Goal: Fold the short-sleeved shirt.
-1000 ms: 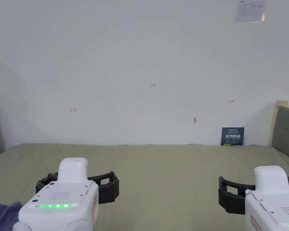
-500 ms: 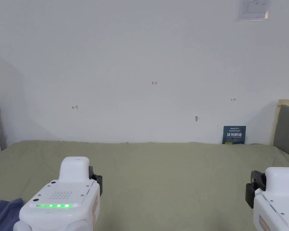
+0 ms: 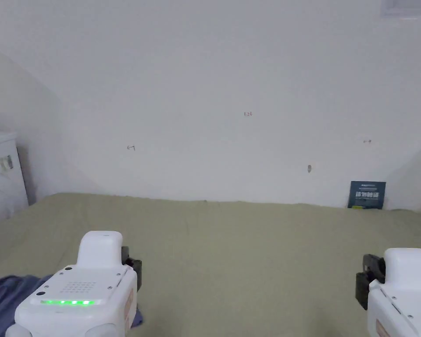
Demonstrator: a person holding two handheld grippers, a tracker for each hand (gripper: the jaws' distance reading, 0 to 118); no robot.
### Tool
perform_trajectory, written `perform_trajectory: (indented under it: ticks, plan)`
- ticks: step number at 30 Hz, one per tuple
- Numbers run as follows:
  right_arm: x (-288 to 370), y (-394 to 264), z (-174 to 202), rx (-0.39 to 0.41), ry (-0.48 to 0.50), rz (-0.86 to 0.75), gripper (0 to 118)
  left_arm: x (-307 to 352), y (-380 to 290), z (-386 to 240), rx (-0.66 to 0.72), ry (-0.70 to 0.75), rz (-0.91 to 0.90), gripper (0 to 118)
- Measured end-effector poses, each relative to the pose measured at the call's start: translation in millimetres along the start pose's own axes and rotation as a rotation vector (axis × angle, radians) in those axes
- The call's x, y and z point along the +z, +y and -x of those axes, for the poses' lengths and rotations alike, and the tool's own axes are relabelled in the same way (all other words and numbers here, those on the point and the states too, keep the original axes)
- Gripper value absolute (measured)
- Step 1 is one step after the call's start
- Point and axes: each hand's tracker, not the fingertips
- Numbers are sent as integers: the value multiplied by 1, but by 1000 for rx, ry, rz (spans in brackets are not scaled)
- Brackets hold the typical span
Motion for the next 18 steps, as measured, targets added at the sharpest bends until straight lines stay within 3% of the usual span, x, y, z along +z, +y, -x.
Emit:
perform_trajectory:
  ticks: [1, 2, 3, 12, 18]
  plan:
    - [-3, -2, 15, -2, 33, 2, 0, 4, -2, 14, 12, 38, 3, 0]
    - [-20, 21, -14, -6, 68, 3, 0, 9, -5, 28, 18, 59, 5, 0]
    - [-28, 30, -16, 3, 94, 1, 0, 14, -7, 42, 18, 93, 13, 0]
    - [-41, 50, 113, -6, 428, -20, 0, 75, -19, 158, 58, 407, 68, 0]
    - [-37, 56, 151, 2, 506, -20, 0, 104, -31, 195, 81, 499, 89, 0]
